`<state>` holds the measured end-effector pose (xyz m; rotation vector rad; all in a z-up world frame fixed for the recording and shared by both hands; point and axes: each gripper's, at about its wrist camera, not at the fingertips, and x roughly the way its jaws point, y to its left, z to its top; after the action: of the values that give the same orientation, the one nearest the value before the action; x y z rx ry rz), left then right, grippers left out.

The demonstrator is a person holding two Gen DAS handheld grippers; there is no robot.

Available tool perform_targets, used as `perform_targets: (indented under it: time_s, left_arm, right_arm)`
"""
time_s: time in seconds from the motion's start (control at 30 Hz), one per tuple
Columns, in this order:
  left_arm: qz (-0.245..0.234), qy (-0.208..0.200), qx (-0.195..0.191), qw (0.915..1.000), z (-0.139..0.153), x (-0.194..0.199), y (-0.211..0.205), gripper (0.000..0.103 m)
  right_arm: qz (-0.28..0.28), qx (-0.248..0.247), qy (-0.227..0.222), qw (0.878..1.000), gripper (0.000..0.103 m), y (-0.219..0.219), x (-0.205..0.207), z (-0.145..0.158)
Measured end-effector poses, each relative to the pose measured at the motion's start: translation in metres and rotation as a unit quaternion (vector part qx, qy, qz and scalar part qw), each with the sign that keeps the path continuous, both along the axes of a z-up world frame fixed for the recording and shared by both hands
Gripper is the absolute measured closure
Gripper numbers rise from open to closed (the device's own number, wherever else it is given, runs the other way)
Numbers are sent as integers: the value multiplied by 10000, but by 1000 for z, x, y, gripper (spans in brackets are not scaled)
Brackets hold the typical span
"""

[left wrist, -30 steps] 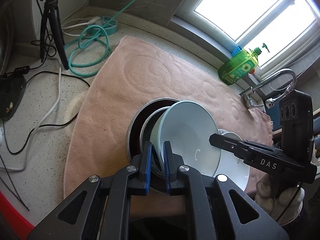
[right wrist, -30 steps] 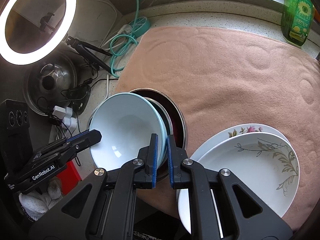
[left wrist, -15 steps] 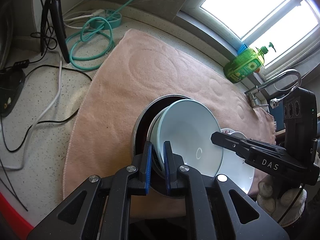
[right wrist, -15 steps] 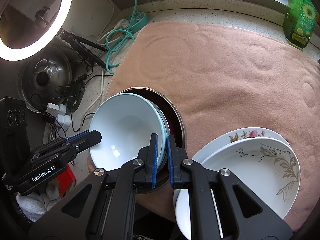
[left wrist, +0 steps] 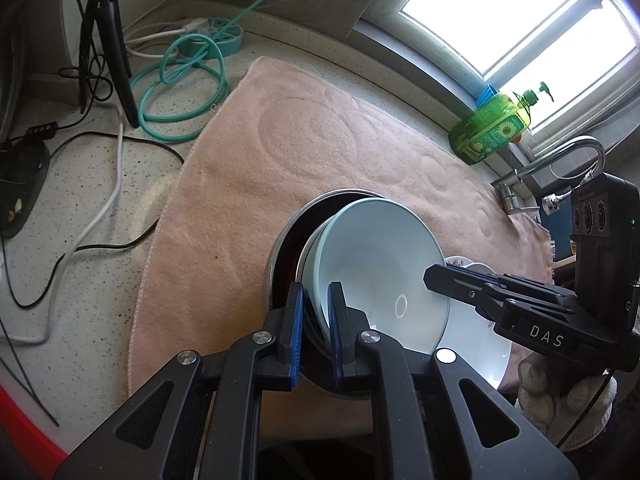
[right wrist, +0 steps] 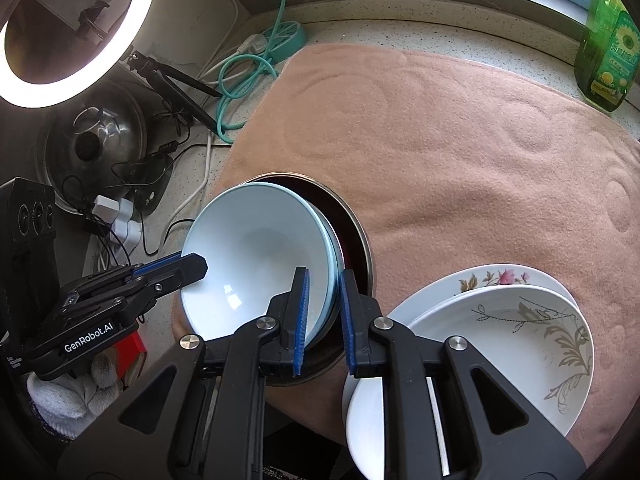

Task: Organize plates and bowls
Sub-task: 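Lower the white bowl into the steel bowls and open the right gripper, then move the right gripper to the rim of the nested bowl stack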

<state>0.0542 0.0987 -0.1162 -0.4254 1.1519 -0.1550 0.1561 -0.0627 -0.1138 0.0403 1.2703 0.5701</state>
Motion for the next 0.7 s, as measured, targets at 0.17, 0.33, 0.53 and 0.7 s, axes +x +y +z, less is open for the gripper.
perform_targets:
  time_s: [0.17, 0.33, 0.53, 0.7]
  left_arm:
    - [24, -90, 39, 9999, 7, -3, 3, 82]
    - [138, -257, 66, 9996, 18, -8, 12, 64]
    - [318, -361, 123, 9988, 26, -15, 22, 33]
    - [447, -222, 51, 9987, 18, -20, 29, 33]
  right_arm:
    - [-45, 116, -287, 9995, 51, -8, -1, 17]
    - [-165, 277, -506, 9982, 32, -21, 0, 32]
    - [-244, 289, -523, 9979, 18, -36, 3, 37]
    - [-404, 358, -525, 9972, 15, -50, 0, 35]
